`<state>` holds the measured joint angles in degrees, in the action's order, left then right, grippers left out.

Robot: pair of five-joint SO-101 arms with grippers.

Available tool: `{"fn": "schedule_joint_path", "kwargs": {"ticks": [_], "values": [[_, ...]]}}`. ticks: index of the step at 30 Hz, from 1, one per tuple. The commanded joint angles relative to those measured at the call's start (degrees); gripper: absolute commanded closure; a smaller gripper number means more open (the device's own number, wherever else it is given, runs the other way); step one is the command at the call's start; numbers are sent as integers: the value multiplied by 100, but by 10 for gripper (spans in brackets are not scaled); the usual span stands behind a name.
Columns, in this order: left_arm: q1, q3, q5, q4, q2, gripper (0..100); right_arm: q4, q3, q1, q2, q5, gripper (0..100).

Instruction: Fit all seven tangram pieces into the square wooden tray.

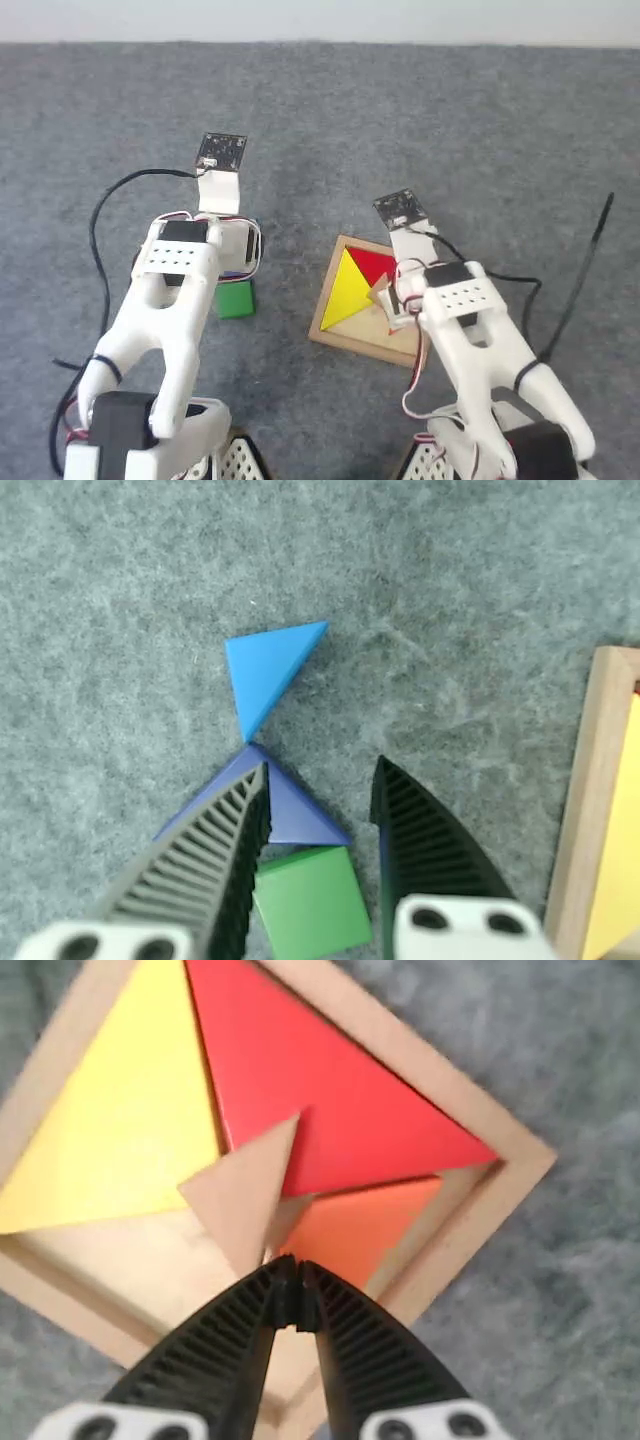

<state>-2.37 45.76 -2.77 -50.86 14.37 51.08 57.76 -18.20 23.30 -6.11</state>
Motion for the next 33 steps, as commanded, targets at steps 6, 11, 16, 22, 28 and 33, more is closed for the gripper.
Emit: {"fn": "schedule_joint_path", "kwargs": {"ticks": [6,11,16,22,28,33], "values": [[-26,-224,18,114,26,840,-435,-440,1068,-804,-510,988],[-35,-215,18,114,26,840,-426,-879,1420,-1253,-624,988],[-18,-215,18,123,26,840,-365,-1073,1437,-1147,-536,988],[0,-233,26,123,26,840,-40,-1090,1182,4,-167,988],[0,-233,35,123,26,840,321,-1064,-22,673,369,988],[-9,-224,35,88,53,840,426,-818,-233,576,404,988]]}}
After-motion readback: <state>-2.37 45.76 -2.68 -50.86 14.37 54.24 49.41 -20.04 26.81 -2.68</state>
